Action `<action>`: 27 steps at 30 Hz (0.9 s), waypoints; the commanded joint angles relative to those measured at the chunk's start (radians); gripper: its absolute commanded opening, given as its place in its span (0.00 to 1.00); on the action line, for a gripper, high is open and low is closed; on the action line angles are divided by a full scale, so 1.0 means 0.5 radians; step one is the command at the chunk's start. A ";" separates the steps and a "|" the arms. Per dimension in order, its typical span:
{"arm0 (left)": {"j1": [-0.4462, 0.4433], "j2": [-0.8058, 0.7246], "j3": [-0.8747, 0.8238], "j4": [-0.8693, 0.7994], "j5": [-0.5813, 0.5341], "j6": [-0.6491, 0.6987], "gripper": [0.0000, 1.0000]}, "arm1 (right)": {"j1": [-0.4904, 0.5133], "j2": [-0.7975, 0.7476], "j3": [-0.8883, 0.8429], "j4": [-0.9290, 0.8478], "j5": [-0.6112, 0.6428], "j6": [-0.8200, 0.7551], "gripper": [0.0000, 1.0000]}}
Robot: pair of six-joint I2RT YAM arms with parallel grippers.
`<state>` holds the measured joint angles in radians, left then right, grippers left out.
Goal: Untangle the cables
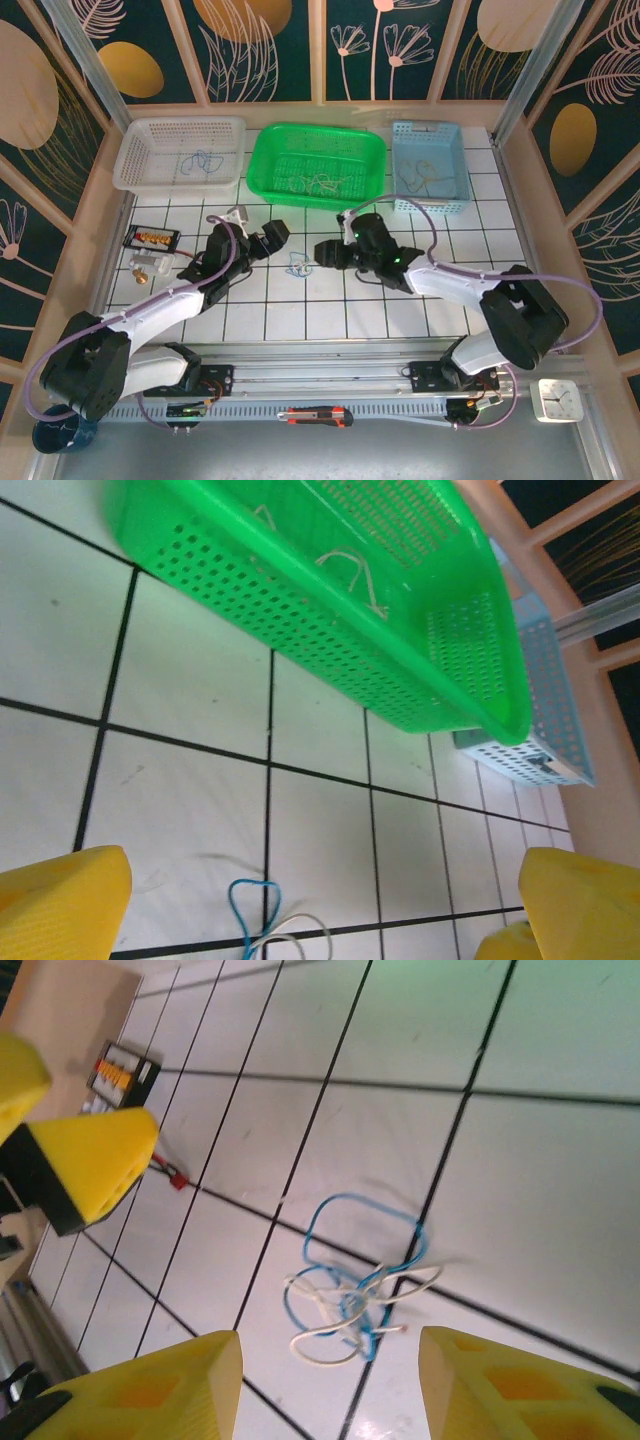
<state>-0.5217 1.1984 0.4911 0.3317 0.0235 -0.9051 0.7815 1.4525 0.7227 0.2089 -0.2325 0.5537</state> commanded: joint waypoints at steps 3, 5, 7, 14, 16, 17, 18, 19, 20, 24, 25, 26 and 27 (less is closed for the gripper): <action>0.029 -0.001 -0.070 -0.059 -0.080 0.023 0.99 | 0.134 0.143 -0.011 0.231 0.080 0.176 0.49; 0.040 -0.012 -0.085 -0.065 -0.087 0.022 0.99 | 0.162 0.193 0.006 0.236 0.087 0.193 0.48; 0.052 -0.033 -0.099 -0.064 -0.089 0.019 0.99 | 0.179 0.233 0.023 0.245 0.085 0.204 0.47; 0.109 -0.098 -0.140 -0.062 -0.087 0.018 0.99 | 0.207 0.355 0.101 0.260 0.072 0.208 0.43; 0.125 -0.108 -0.146 -0.058 -0.078 0.018 0.99 | 0.210 0.385 0.128 0.266 0.073 0.208 0.42; 0.131 -0.113 -0.148 -0.055 -0.073 0.015 0.99 | 0.214 0.402 0.140 0.266 0.072 0.208 0.41; 0.138 -0.117 -0.151 -0.050 -0.072 0.015 0.99 | 0.213 0.416 0.149 0.266 0.073 0.207 0.41; 0.144 -0.120 -0.154 -0.050 -0.067 0.013 0.99 | 0.212 0.435 0.160 0.266 0.072 0.209 0.41; 0.149 -0.123 -0.154 -0.044 -0.064 0.015 0.99 | 0.212 0.458 0.174 0.266 0.075 0.206 0.41; 0.166 -0.123 -0.157 -0.027 -0.045 0.012 0.99 | 0.210 0.560 0.226 0.256 0.095 0.186 0.40; 0.171 -0.123 -0.160 -0.020 -0.034 0.011 0.99 | 0.210 0.584 0.241 0.248 0.111 0.180 0.38; 0.175 -0.120 -0.160 -0.014 -0.027 0.015 0.99 | 0.207 0.605 0.249 0.243 0.125 0.175 0.36; 0.178 -0.120 -0.160 -0.011 -0.018 0.016 0.99 | 0.205 0.617 0.254 0.242 0.136 0.172 0.32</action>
<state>-0.4431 1.1511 0.4232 0.3099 -0.0048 -0.9051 0.8791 1.7313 0.8192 0.3153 -0.2016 0.6422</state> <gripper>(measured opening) 0.989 0.349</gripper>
